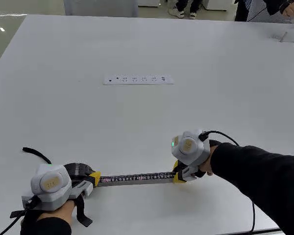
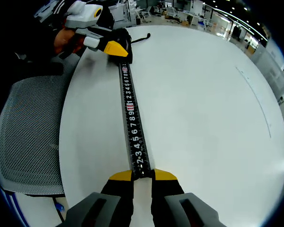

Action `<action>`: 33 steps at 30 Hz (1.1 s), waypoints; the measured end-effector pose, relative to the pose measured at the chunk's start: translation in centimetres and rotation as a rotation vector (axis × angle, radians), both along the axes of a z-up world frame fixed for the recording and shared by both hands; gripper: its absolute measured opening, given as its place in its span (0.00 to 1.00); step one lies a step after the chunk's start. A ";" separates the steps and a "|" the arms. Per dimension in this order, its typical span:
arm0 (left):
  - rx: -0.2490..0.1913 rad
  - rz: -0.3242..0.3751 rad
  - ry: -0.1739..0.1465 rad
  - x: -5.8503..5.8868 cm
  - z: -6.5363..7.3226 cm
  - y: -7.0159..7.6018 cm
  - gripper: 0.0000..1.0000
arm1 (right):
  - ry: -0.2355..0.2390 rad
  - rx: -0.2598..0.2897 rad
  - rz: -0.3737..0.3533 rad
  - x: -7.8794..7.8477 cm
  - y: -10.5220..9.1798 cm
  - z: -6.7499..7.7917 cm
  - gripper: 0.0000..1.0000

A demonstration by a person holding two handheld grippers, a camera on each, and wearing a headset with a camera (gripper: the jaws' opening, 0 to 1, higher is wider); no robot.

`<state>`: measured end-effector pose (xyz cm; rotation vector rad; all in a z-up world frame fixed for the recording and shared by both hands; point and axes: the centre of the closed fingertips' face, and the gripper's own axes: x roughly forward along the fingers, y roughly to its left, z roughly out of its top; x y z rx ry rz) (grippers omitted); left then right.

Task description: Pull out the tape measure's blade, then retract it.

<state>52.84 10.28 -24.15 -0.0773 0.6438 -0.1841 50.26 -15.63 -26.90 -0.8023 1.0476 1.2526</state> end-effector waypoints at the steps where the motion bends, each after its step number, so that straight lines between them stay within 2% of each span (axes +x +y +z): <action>1: 0.001 0.000 0.001 0.0 0.0 0.0 0.63 | -0.003 -0.002 0.003 0.0 0.0 0.0 0.10; 6: -0.008 -0.004 0.006 -0.1 0.0 -0.1 0.63 | -0.010 -0.001 0.005 0.1 0.1 -0.1 0.10; 14: -0.010 -0.003 0.012 -0.1 0.0 0.0 0.64 | -0.032 -0.005 0.048 0.0 0.4 -0.1 0.10; 25: -0.009 -0.002 0.014 0.0 -0.1 0.0 0.64 | -0.019 0.003 0.026 0.1 0.8 0.0 0.09; 33: -0.010 -0.003 0.017 0.0 -0.1 0.0 0.64 | -0.026 -0.021 0.041 0.0 1.0 -0.1 0.10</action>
